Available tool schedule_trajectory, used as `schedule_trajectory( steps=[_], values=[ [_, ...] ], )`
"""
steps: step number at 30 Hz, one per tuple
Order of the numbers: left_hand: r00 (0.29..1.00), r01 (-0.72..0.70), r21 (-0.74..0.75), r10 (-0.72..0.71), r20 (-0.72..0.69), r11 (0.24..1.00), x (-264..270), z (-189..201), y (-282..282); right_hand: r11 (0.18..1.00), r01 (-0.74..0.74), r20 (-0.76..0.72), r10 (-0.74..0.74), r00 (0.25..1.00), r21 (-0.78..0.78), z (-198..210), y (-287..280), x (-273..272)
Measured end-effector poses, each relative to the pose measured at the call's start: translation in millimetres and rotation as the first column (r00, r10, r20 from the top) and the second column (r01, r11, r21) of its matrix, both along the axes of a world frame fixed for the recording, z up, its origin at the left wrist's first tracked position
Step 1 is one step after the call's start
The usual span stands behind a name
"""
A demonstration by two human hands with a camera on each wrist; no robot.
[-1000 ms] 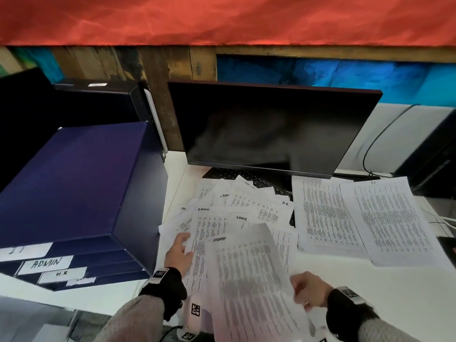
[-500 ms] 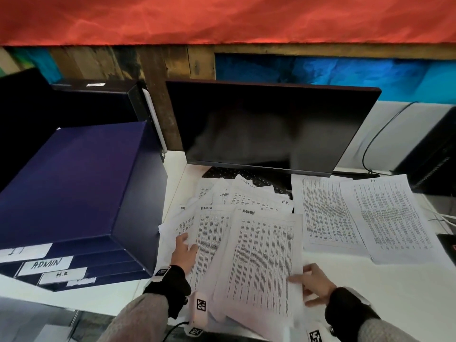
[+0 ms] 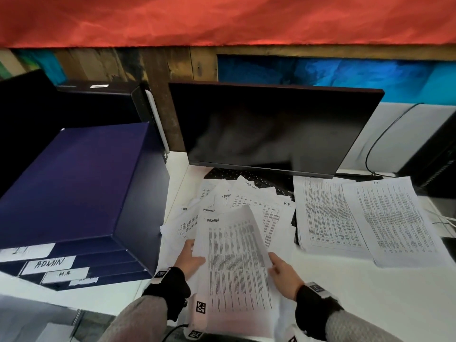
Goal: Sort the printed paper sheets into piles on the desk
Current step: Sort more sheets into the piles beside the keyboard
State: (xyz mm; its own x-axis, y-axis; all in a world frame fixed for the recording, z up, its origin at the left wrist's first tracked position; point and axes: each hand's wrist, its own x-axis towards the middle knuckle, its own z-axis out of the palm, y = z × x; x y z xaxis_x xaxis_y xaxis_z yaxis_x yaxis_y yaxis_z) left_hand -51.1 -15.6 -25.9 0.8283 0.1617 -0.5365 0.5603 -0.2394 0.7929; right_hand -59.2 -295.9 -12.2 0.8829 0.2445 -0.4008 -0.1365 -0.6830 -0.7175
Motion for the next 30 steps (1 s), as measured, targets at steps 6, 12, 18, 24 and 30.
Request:
schedule_trajectory(
  steps=[6, 12, 18, 24, 30],
  values=[
    [0.987, 0.062, 0.014, -0.063, 0.146, 0.998, -5, 10, 12, 0.937, 0.303, -0.147, -0.279, 0.949, 0.176, -2, -5, 9],
    [0.988, -0.017, -0.282, 0.059, 0.143, 0.959, -3, 25, 6, 0.766, 0.456, -0.361, -0.311, 0.879, 0.452, 11, -4, 23],
    [0.964, 0.258, 0.024, -0.259, 0.056, 0.966, 10, 24, -43, 0.753, 0.558, -0.254, -0.498, 0.829, 0.348, -19, -11, 25],
    [0.995, 0.086, 0.524, -0.049, -0.083, 0.848, 25, 12, -34, 0.733, 0.679, -0.146, -0.668, 0.729, 0.034, -19, -44, 16],
    [0.998, 0.005, 0.312, 0.014, -0.060, 0.950, 31, 3, -33, 0.777, 0.625, -0.267, -0.588, 0.763, 0.073, -52, -56, 13]
  ],
)
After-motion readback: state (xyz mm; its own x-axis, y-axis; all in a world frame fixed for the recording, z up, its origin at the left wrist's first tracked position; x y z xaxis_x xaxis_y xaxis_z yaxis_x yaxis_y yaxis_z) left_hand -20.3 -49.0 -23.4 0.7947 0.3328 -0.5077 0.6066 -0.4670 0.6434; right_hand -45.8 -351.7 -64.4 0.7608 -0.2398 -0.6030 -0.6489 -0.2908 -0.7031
